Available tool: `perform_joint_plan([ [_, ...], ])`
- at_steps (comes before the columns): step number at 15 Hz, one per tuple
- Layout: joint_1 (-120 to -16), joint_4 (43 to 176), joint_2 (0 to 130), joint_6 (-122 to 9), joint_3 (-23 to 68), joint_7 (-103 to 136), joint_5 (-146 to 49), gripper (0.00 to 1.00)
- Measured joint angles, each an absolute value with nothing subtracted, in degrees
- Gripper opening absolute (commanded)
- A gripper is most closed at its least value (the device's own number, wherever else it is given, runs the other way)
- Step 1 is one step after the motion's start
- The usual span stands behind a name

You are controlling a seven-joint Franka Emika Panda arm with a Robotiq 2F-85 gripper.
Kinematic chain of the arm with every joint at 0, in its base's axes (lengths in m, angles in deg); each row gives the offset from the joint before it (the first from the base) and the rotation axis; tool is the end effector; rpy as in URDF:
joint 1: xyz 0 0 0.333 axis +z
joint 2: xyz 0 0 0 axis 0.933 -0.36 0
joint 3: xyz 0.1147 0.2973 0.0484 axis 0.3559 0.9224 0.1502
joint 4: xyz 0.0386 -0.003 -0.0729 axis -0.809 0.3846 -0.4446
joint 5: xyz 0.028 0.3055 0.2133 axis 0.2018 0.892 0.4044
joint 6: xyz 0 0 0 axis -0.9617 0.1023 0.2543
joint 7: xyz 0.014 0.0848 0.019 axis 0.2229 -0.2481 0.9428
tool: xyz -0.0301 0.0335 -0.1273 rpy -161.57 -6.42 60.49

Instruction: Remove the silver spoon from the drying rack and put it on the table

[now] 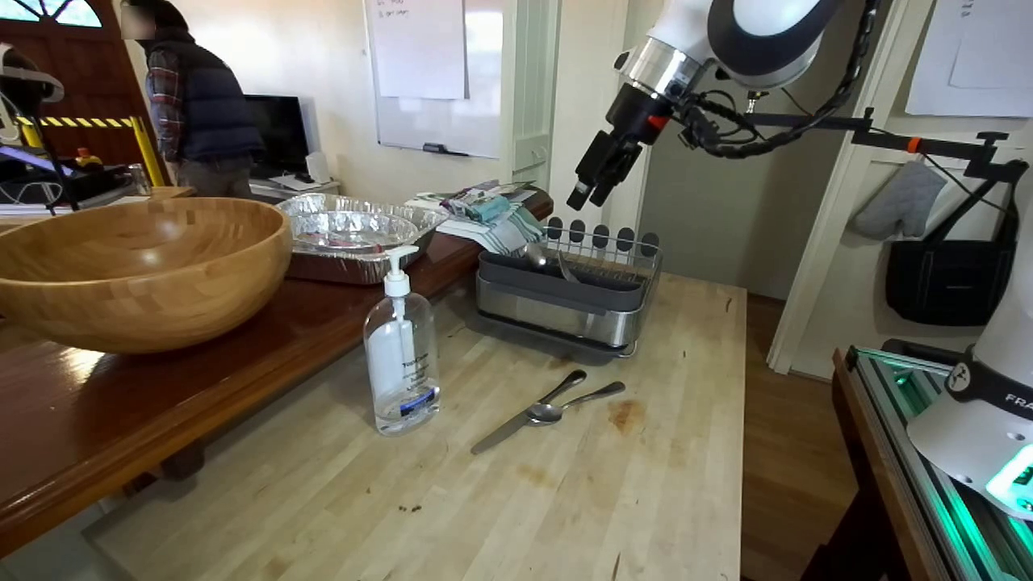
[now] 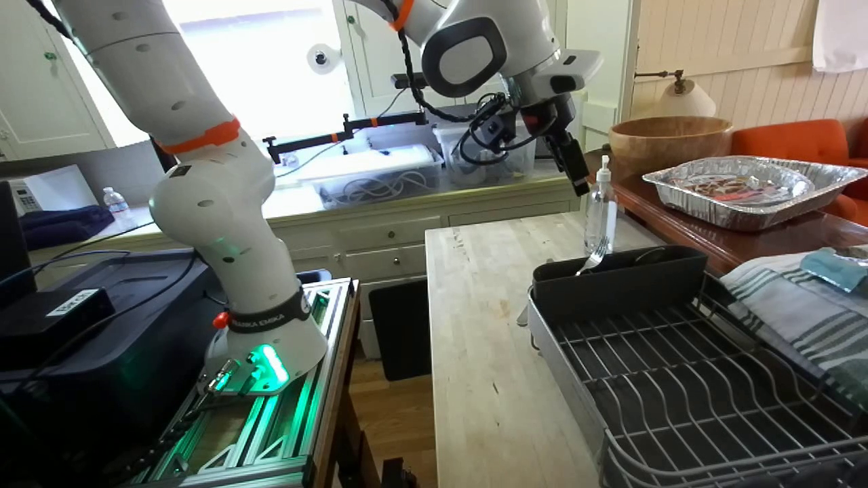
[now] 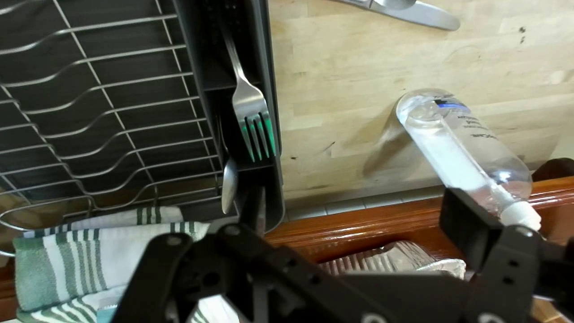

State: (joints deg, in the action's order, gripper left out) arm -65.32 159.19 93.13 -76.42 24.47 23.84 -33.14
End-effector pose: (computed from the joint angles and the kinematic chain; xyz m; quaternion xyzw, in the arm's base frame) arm 0.4821 0.0066 0.4058 -0.9744 0.0461 -0.2104 0.0649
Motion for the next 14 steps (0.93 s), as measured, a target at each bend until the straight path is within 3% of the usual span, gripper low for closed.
perform_joint_plan([
  [14, -68.35, 146.17, 75.82, -77.45, 23.87, 23.67, -33.55, 1.0],
])
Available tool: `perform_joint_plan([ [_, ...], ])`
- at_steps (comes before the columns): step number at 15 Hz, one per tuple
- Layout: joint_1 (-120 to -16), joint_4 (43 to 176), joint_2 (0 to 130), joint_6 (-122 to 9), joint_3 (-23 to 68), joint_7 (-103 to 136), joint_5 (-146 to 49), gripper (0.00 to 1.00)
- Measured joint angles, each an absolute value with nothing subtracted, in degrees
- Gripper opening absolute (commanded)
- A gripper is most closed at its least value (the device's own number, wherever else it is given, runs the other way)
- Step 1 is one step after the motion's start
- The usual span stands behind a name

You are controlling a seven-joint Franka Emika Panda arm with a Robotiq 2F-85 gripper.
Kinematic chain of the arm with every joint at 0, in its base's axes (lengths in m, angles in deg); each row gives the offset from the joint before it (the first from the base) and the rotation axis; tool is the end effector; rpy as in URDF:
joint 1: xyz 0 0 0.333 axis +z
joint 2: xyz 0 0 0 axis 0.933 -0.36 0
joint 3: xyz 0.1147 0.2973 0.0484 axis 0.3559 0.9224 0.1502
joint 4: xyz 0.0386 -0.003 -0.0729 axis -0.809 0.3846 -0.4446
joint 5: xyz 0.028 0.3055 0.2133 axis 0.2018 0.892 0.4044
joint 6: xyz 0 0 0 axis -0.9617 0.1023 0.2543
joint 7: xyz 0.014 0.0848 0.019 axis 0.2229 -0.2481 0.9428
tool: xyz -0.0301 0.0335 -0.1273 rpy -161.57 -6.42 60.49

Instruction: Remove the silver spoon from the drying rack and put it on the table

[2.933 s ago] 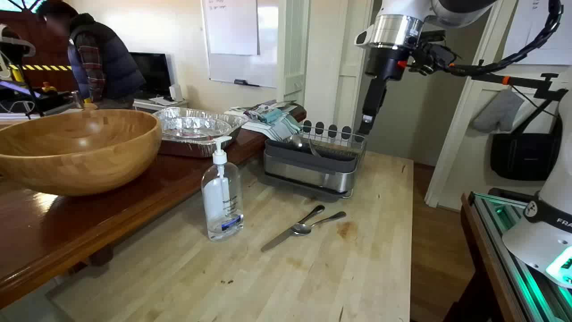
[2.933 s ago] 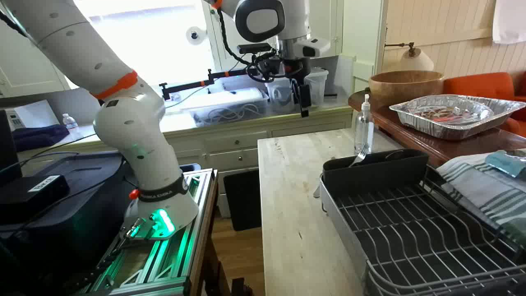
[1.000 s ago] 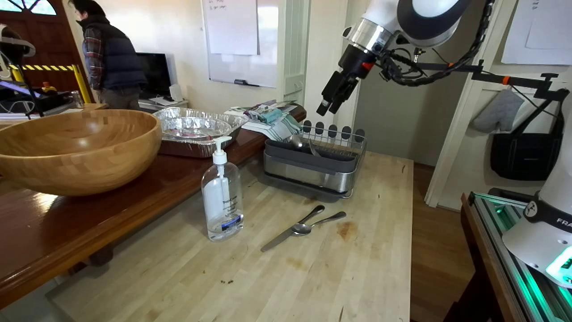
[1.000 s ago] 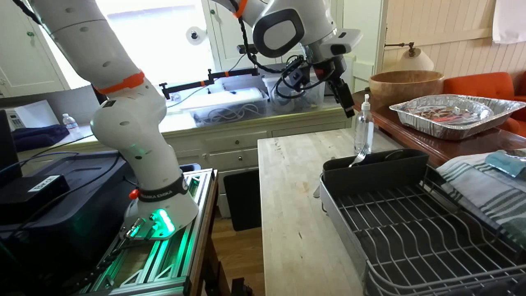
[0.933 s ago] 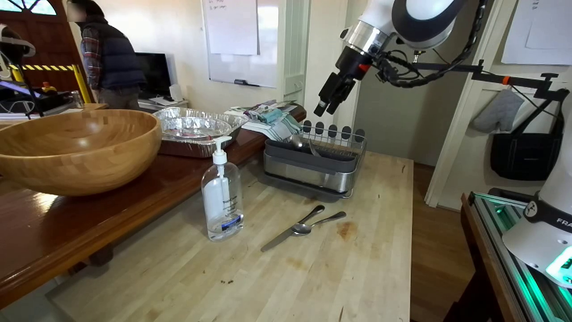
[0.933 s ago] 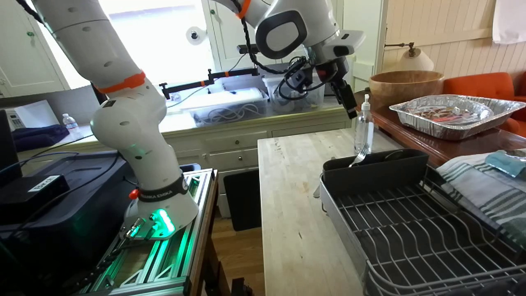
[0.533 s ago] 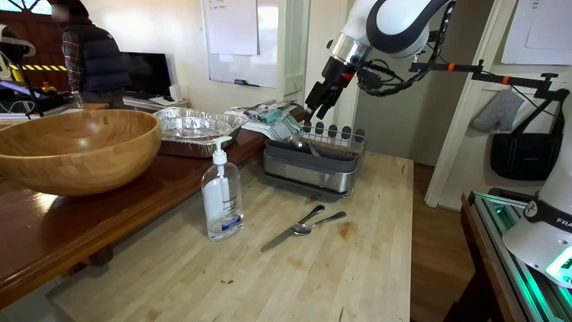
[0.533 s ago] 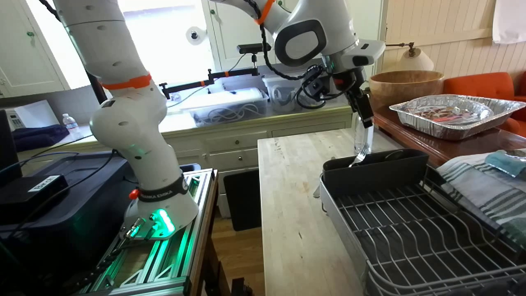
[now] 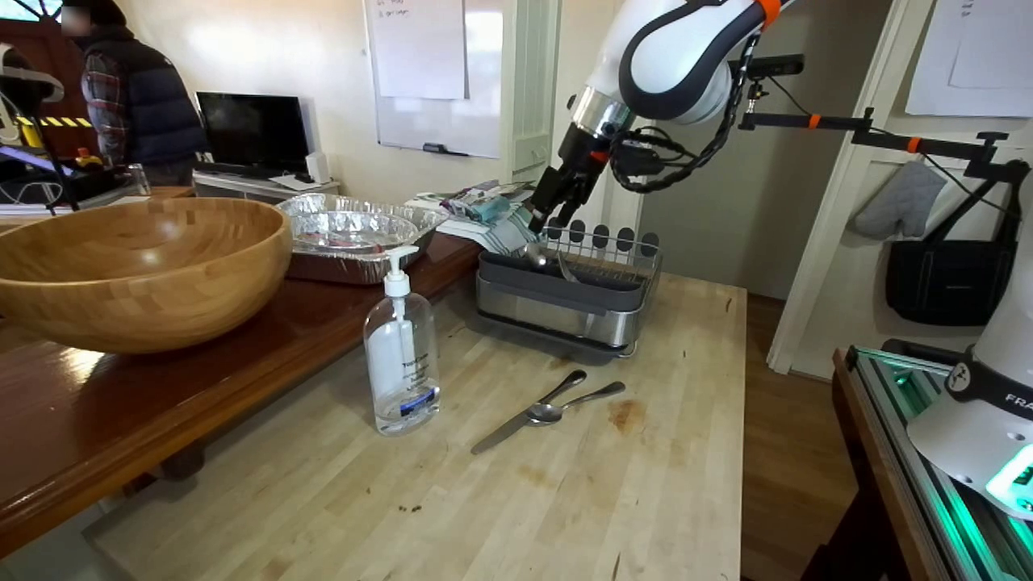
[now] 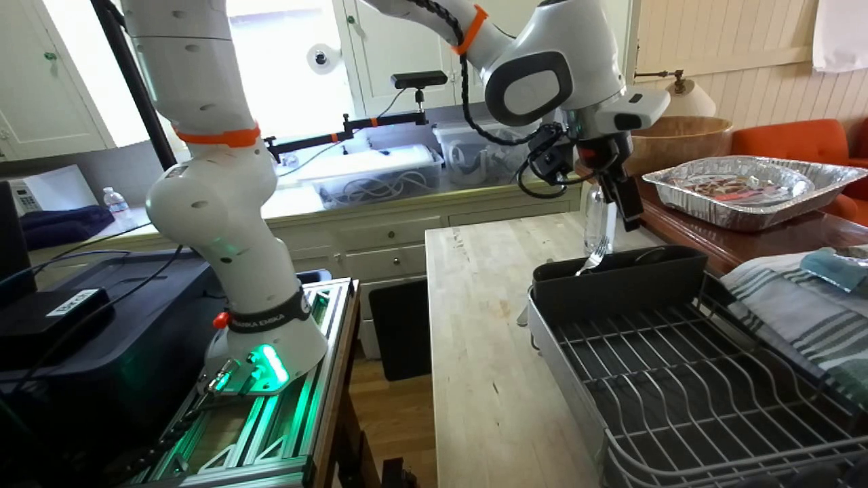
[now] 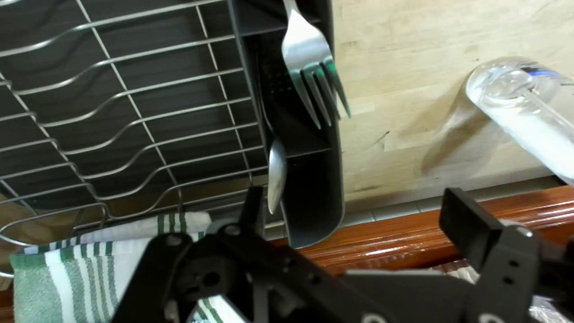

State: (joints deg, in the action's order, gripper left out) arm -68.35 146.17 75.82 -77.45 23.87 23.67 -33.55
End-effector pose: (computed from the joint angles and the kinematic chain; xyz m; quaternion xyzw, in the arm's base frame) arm 0.5607 -0.0272 0.3545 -0.9786 0.0774 -0.1847 0.0475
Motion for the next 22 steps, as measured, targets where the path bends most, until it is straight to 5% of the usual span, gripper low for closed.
perform_joint_plan([
  [11, -69.62, 139.19, 67.17, -77.45, 23.87, 22.99, -33.69, 1.0],
  [12, -69.7, 138.74, 66.6, -77.45, 23.87, 22.99, -33.69, 0.96],
  [13, -69.79, 138.38, 66.09, -77.45, 23.87, 22.97, -33.69, 0.74],
  [15, -69.92, 137.65, 65.15, -77.45, 23.87, 22.96, -33.69, 0.7],
  [22, -70.13, 136.19, 63.72, -77.45, 24.12, 22.96, -33.69, 0.15],
])
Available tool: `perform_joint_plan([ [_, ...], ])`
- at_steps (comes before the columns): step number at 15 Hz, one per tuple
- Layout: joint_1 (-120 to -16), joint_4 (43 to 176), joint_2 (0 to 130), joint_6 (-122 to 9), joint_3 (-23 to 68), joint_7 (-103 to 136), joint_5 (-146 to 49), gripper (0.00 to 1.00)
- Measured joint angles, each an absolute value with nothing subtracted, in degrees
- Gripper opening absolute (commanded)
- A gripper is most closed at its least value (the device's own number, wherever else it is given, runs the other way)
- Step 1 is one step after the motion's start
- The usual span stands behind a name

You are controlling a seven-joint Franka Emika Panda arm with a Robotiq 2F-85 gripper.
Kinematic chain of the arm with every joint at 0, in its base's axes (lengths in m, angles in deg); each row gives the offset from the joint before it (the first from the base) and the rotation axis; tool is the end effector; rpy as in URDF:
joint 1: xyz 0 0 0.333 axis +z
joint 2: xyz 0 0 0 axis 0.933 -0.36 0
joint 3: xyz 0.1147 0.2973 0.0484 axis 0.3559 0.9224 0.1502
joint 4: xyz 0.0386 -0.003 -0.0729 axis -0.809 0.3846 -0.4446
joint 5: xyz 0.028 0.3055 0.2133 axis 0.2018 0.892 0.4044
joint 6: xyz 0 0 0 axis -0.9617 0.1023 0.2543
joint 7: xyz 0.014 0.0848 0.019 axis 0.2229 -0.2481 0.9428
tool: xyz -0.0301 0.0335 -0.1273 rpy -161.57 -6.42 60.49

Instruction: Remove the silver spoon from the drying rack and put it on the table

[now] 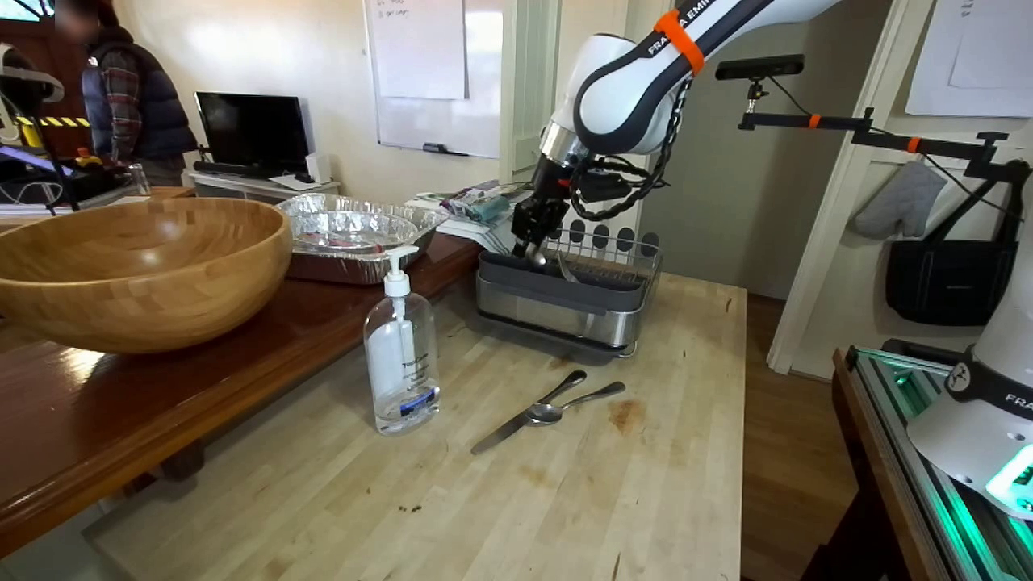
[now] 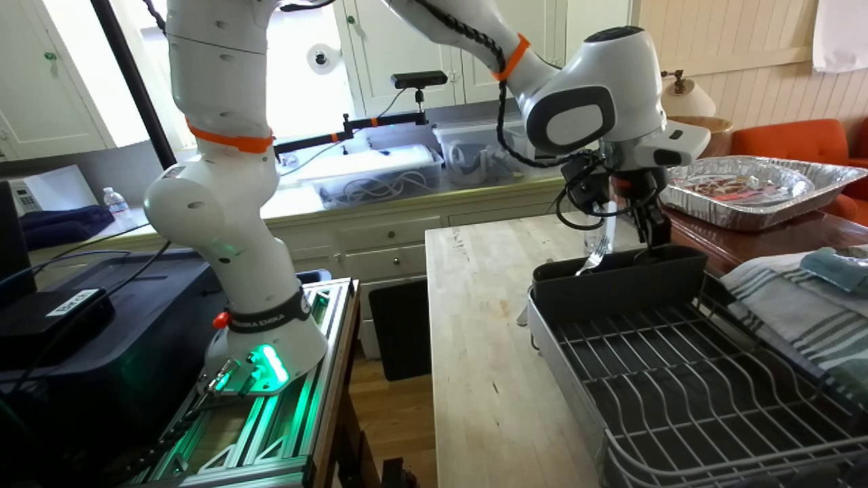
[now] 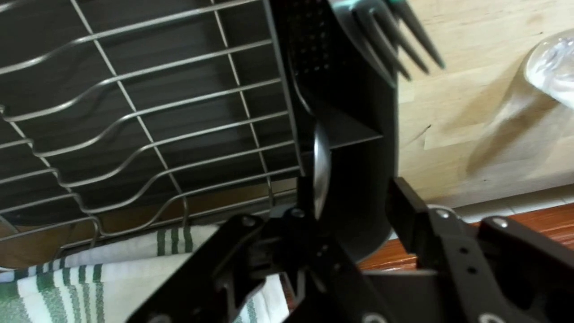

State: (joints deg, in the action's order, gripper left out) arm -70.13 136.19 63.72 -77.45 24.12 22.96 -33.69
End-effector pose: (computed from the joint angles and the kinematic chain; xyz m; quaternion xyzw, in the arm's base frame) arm 0.6117 -0.0448 0.3076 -0.9805 0.0950 -0.1670 0.0407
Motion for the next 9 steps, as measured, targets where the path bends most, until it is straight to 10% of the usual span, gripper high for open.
perform_joint_plan([
  [2, -70.13, 135.92, 63.84, -77.53, 24.16, 22.96, -33.69, 0.01],
  [9, -70.33, 135.8, 65.15, -77.78, 24.19, 22.96, -33.69, 0.0],
])
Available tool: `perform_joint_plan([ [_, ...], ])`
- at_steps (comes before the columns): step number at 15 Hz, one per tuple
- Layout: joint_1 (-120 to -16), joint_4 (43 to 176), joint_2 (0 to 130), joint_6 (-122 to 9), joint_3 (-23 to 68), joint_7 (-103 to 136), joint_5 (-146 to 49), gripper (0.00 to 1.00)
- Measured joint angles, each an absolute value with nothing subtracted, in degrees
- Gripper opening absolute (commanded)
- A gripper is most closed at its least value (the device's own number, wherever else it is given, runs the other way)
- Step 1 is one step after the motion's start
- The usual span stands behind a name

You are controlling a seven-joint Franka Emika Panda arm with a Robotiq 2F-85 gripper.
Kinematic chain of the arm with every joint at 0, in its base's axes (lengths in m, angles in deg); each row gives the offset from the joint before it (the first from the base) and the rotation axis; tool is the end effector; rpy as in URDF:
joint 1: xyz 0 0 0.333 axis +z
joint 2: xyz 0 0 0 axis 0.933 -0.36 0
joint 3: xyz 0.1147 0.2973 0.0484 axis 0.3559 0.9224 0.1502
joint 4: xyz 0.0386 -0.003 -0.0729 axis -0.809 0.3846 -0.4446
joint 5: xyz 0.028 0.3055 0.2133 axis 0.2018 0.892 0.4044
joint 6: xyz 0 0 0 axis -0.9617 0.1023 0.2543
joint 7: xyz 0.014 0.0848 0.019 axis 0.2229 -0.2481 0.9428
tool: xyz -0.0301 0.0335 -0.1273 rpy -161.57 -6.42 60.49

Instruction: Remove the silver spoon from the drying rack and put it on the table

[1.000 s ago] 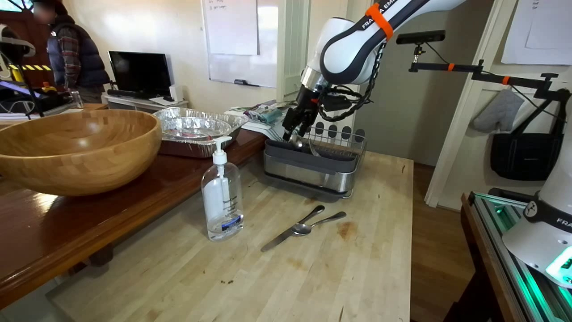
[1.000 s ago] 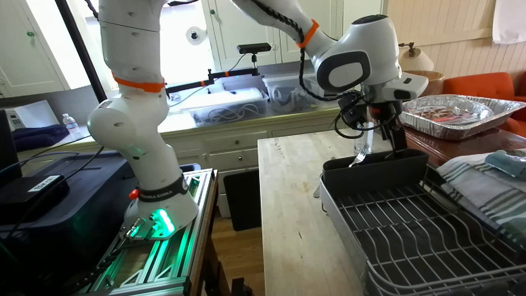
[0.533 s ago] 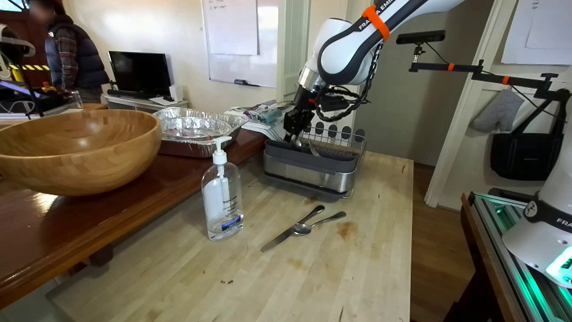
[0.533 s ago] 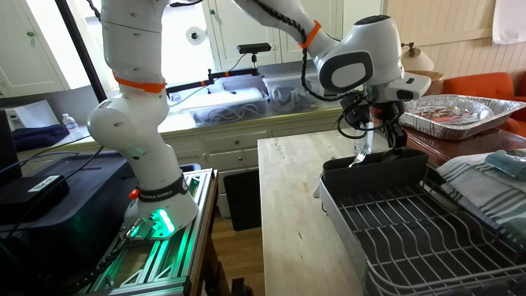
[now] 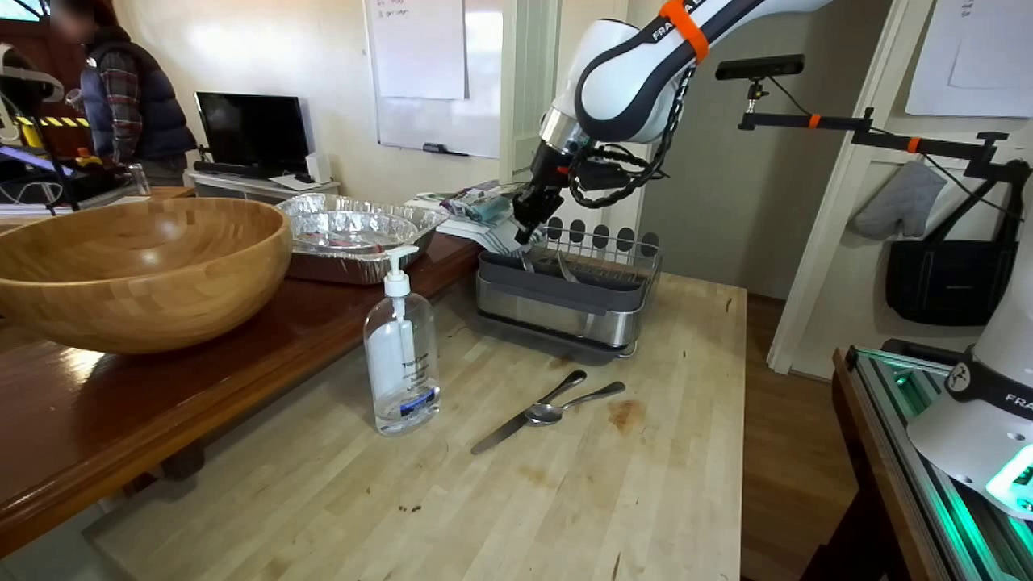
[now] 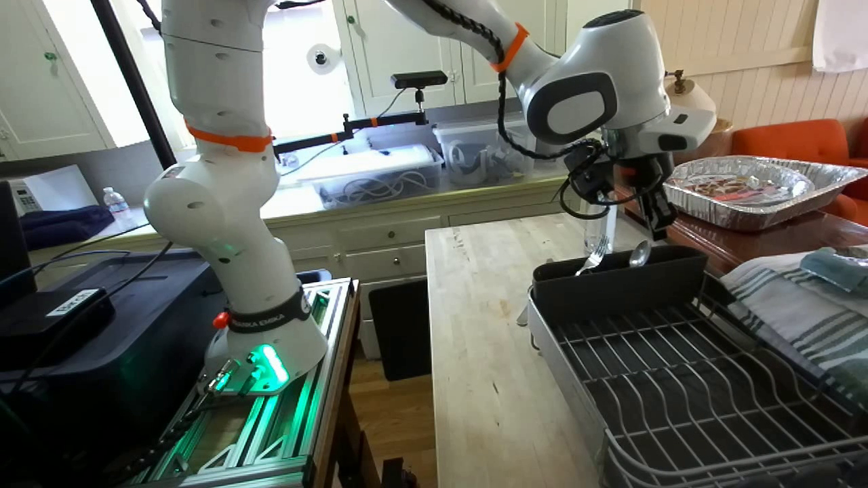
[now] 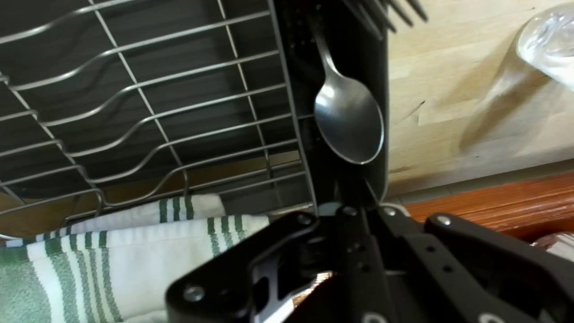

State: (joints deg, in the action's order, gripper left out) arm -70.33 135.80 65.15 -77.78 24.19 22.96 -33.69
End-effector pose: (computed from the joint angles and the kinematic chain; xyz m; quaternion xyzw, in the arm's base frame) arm 0.6146 -0.0466 0.3267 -0.9771 0.0955 -0.1855 0.0413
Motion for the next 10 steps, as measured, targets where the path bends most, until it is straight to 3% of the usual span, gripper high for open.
perform_joint_plan([
  [1, -70.35, 135.8, 65.24, -77.78, 24.2, 22.97, -33.69, 0.0],
  [2, -70.35, 135.8, 65.33, -77.78, 24.2, 22.97, -33.69, 0.25],
  [4, -70.35, 135.8, 65.51, -77.78, 24.2, 22.96, -33.87, 0.32],
  [10, -70.27, 135.88, 65.44, -77.78, 24.19, 19.36, -34.52, 0.77],
])
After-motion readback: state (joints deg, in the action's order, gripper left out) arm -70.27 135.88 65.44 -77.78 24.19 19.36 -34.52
